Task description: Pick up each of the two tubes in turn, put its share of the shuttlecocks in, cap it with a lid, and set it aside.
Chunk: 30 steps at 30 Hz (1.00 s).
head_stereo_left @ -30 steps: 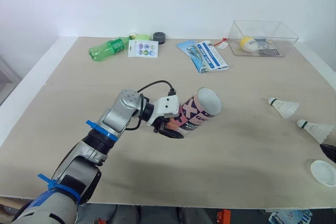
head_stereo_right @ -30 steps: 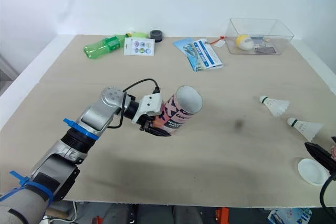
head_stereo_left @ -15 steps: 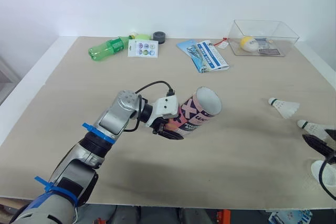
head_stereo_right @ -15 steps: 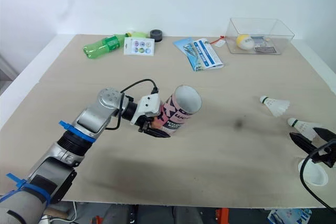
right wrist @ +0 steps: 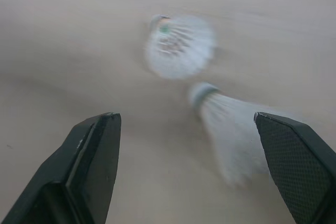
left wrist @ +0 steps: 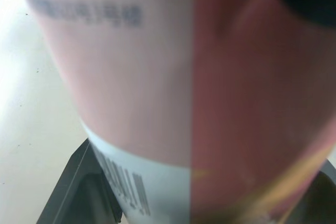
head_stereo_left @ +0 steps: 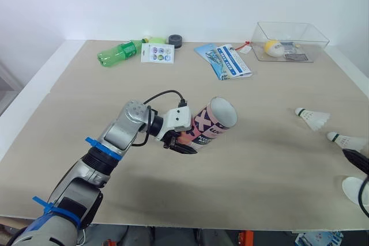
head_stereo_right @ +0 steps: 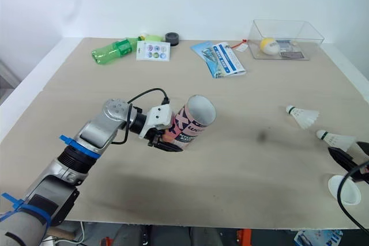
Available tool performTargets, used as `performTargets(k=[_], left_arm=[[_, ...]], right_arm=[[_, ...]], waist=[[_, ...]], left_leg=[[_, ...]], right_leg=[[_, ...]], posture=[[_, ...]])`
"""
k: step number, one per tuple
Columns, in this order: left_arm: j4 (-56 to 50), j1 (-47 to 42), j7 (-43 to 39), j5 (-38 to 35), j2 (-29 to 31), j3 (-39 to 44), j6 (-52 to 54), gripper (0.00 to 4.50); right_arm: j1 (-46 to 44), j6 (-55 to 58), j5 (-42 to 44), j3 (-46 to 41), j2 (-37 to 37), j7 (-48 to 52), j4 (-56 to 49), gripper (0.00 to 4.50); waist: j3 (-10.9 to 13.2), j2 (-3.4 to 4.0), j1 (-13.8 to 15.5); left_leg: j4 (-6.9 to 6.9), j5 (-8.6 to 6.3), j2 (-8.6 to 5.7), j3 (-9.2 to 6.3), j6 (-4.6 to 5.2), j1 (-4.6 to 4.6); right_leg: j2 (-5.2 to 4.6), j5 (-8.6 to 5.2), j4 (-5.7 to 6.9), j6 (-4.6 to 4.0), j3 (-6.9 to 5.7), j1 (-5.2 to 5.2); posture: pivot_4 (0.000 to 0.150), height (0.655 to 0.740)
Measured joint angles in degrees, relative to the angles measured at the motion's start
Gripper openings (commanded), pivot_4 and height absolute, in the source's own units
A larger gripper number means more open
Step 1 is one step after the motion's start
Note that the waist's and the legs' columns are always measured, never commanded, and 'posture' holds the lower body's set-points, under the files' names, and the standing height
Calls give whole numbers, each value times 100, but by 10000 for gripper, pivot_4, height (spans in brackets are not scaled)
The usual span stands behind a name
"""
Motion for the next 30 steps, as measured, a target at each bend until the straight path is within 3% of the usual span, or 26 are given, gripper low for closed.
performTargets(k=[6,18,29,30], left_arm=[[0,-2,16,-11,-82,-3,-1,27784],[-285,109,65,-25,150,-3,208,27784],[-307,110,97,-100,176,-3,240,27784],[-304,110,97,-102,176,-3,237,27784]], right_arm=[[-159,4,94,-68,35,-146,131,43602],[-1251,-50,-92,842,36,-207,1351,43602],[-1529,-69,-107,1115,40,-182,1515,43602],[-1608,-73,-107,1158,40,-190,1528,38142]], waist=[[1,-2,-44],[0,1,-27],[0,2,-44],[0,1,-43]], left_leg=[[3,2,3,3,2,10],[1,2,0,2,5,2],[2,2,1,3,5,6],[2,2,1,2,5,6]], right_leg=[[2,12,1,-6,1,0],[1,6,-1,-2,2,0],[2,9,0,-2,4,0],[3,9,0,-2,4,0]], posture=[[1500,7400],[1500,7400],[1500,7400],[1500,7400]])
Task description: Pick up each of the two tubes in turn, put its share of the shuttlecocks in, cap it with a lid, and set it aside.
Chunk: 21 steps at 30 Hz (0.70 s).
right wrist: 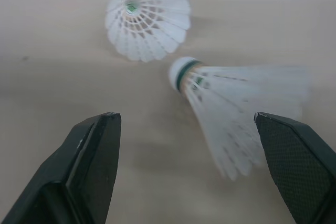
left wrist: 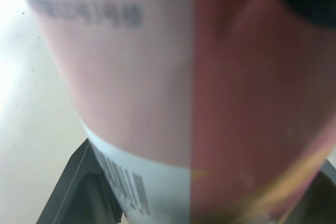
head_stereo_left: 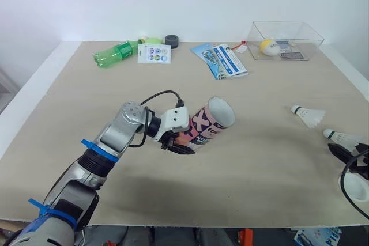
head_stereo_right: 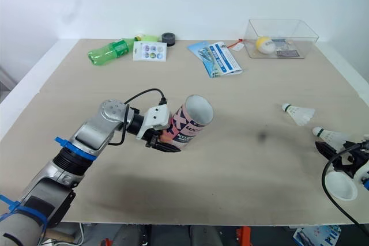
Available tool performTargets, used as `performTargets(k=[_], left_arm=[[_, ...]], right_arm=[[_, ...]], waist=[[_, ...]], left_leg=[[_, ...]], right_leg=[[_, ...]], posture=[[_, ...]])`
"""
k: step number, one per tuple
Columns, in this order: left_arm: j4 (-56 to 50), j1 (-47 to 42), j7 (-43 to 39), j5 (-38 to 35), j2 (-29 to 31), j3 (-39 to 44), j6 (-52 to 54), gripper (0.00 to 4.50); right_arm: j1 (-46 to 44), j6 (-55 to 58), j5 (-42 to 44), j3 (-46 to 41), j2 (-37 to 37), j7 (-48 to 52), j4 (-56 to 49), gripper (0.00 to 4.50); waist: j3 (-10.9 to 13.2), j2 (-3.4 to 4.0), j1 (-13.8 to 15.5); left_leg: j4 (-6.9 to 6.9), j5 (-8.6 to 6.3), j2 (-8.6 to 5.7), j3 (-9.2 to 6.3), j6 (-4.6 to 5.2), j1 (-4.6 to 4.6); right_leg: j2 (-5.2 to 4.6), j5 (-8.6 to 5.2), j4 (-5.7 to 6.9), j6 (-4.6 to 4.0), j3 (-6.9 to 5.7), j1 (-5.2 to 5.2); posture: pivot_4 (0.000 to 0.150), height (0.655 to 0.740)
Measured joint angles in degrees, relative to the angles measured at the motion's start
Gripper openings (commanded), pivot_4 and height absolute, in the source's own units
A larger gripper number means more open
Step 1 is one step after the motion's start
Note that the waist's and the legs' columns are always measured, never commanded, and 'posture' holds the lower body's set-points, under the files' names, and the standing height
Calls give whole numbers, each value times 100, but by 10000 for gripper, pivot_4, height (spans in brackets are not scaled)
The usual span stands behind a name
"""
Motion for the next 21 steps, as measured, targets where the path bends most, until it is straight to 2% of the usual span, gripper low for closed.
performTargets(k=[1,8,16,21], left_arm=[[3,0,3,0,-2,-1,-3,27784],[29,-2,3,3,-8,-21,-58,27784],[333,-114,-11,96,31,-80,-272,27784],[797,-312,-49,108,14,-83,-506,27784]], right_arm=[[-65,-26,-3,40,0,-11,31,35208],[-289,-350,-96,153,0,-113,379,670],[-164,-599,-81,146,134,-211,312,213],[154,-650,-77,123,150,-423,-491,213]], waist=[[0,0,0],[0,0,9],[1,-1,10],[0,2,12]], left_leg=[[0,0,0,1,0,0],[-1,-1,0,0,0,-3],[0,0,-1,1,1,-2],[0,0,0,1,1,-2]], right_leg=[[0,0,0,0,0,0],[-1,-3,-1,3,0,1],[-1,-1,-1,2,1,1],[0,-1,0,2,2,-1]], posture=[[1500,7400],[1500,7400],[1500,7400],[1500,7400]])
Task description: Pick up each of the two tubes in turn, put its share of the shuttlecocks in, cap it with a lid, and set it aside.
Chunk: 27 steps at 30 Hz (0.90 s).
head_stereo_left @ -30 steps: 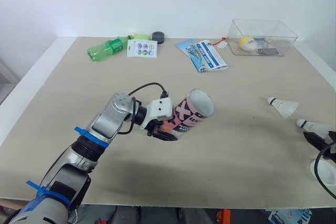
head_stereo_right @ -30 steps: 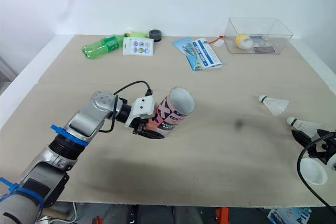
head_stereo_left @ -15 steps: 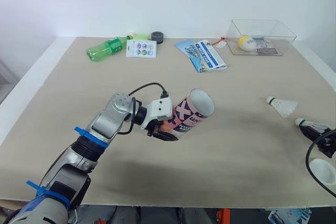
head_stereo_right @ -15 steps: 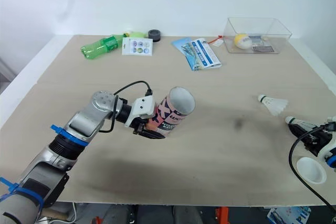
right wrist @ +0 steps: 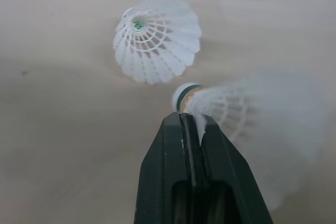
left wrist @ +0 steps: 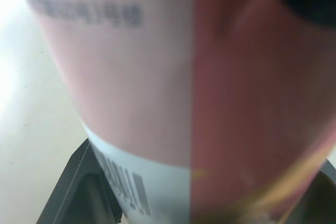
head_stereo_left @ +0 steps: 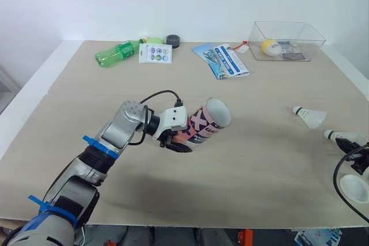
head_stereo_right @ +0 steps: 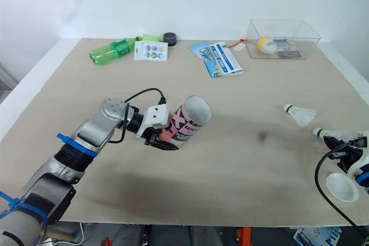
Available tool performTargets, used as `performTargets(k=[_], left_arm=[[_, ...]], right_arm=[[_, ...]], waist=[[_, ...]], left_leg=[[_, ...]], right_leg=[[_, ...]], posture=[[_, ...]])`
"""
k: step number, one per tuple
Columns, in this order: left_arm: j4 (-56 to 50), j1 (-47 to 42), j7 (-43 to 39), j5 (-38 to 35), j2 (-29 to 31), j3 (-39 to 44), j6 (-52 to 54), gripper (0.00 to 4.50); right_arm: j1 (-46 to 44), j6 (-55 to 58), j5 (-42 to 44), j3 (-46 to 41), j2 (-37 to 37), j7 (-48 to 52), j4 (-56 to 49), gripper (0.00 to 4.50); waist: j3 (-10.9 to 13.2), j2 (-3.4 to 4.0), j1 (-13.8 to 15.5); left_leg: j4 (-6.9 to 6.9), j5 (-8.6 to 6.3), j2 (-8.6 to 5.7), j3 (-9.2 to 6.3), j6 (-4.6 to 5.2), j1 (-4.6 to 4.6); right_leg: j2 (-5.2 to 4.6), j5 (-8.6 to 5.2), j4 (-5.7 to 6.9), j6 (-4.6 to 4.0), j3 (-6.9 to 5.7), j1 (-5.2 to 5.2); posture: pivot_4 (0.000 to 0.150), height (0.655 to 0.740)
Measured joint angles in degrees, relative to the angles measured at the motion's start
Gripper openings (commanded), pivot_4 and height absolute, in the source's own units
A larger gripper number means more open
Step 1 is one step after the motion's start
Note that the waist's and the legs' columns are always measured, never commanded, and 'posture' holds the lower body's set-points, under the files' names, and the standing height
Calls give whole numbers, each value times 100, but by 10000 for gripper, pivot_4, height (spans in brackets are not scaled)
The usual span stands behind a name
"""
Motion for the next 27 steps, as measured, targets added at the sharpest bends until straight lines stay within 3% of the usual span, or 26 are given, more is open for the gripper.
performTargets(k=[6,10,14,19,27], left_arm=[[544,-150,-191,-14,-70,3,-296,27784],[904,-177,-238,-81,-244,21,-363,27784],[1231,-249,-206,-167,-417,126,-439,27784],[1533,-248,-69,-52,-480,129,-809,27784],[1600,-249,25,30,-476,136,-1070,27784]], right_arm=[[42,237,-22,-206,-390,-412,-1667,213],[-560,292,14,-206,-1082,-328,-2686,213],[-1601,333,355,429,-1275,1,-3460,213],[-2788,601,777,1886,-1090,812,-3894,213],[-3525,647,854,2974,-988,2230,-3911,213]], waist=[[2,10,-13],[9,20,-13],[19,0,-12],[24,-8,10],[25,-10,27]], left_leg=[[0,0,0,2,0,-2],[-2,0,2,3,0,-5],[-4,0,9,-2,0,-5],[-15,0,6,3,0,-13],[-33,-1,6,-2,-1,-9]], right_leg=[[0,0,0,0,2,-4],[2,1,0,0,2,-8],[7,0,0,-5,-3,-8],[3,-4,-3,-3,1,-15],[3,-11,-3,2,-3,-18]], posture=[[1500,7400],[1500,7400],[1500,7400],[1500,7400],[1500,7400]])
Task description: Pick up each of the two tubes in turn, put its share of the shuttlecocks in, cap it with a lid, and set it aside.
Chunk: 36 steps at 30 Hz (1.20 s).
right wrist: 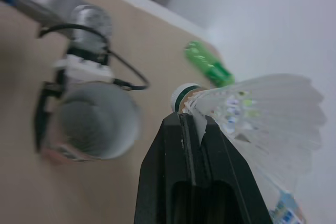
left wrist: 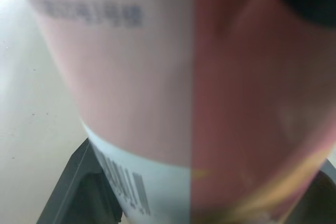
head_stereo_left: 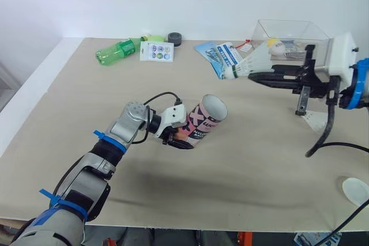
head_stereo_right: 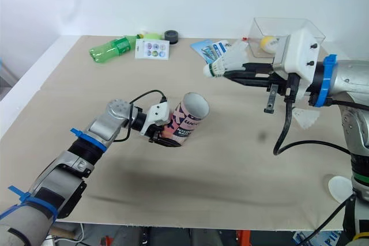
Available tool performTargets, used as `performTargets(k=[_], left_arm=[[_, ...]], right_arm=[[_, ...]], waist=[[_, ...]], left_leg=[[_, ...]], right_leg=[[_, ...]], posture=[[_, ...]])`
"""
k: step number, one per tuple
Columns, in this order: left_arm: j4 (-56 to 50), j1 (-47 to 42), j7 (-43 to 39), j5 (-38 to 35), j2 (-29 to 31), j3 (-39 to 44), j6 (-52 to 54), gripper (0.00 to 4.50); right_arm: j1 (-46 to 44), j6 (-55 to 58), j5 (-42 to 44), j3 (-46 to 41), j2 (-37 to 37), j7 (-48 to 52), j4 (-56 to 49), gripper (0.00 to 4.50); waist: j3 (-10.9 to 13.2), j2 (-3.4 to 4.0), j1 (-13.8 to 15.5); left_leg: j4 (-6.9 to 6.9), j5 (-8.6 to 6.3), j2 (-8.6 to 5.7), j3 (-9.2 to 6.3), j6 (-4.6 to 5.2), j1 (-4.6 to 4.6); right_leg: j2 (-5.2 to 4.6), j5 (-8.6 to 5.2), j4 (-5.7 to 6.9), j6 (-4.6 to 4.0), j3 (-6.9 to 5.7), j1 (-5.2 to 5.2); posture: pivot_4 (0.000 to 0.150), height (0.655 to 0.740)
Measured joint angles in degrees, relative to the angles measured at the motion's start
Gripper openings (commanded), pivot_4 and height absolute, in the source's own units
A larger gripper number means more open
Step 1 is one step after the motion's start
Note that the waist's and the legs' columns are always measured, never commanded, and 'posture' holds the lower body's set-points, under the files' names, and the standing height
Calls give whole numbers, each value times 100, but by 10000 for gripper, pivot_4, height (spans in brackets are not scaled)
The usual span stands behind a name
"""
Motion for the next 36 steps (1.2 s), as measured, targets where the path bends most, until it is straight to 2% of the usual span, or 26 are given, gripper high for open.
performTargets(k=[10,17,23,26,27,29,33,34,36], left_arm=[[29,-3,46,48,-19,7,-45,27784],[-33,-3,37,73,-28,15,60,27784],[-69,0,37,85,-28,16,102,27784],[-100,1,26,85,-30,15,152,27784],[-119,2,27,91,-30,14,171,27784],[-127,7,30,91,-31,14,177,27784],[-132,9,34,95,-29,14,180,27784],[-136,10,35,97,-28,14,180,27784],[-149,18,39,101,-26,14,178,27784]], right_arm=[[-273,-587,-483,722,523,1041,329,213],[-359,-1147,-996,856,586,1329,914,213],[-540,-1574,-1348,1121,941,1487,1173,213],[-686,-1473,-1366,1158,1057,1537,1188,9271],[-756,-1393,-1352,1158,1089,1543,1185,15420],[-808,-1209,-1272,1157,1089,1551,1167,22802],[-828,-640,-982,1030,1039,1534,1128,41716],[-827,-424,-867,953,992,1493,1122,43994],[-821,210,-498,565,950,1227,1118,43994]], waist=[[-1,-1,-3],[-1,0,-1],[-1,-1,-2],[-1,0,-1],[-1,0,0],[-1,-1,2],[-1,0,2],[-1,0,2],[-1,-1,2]], left_leg=[[6,2,2,2,0,4],[5,2,2,1,0,4],[5,2,2,1,0,4],[4,2,1,0,-1,3],[4,2,1,-1,0,2],[3,2,1,-2,0,2],[3,2,1,-2,0,2],[3,2,1,-2,-1,2],[3,2,1,-3,0,1]], right_leg=[[0,6,0,-11,-2,3],[1,9,0,-5,-2,3],[1,11,1,-1,-2,2],[1,15,1,10,-2,3],[1,17,1,13,-2,3],[1,16,1,13,-3,3],[1,17,1,12,-3,3],[1,16,1,10,-3,3],[0,13,1,4,-3,3]], posture=[[1500,7400],[1500,7400],[1500,7400],[1500,7400],[1500,7400],[1500,7400],[1500,7400],[1500,7400],[1500,7400]])
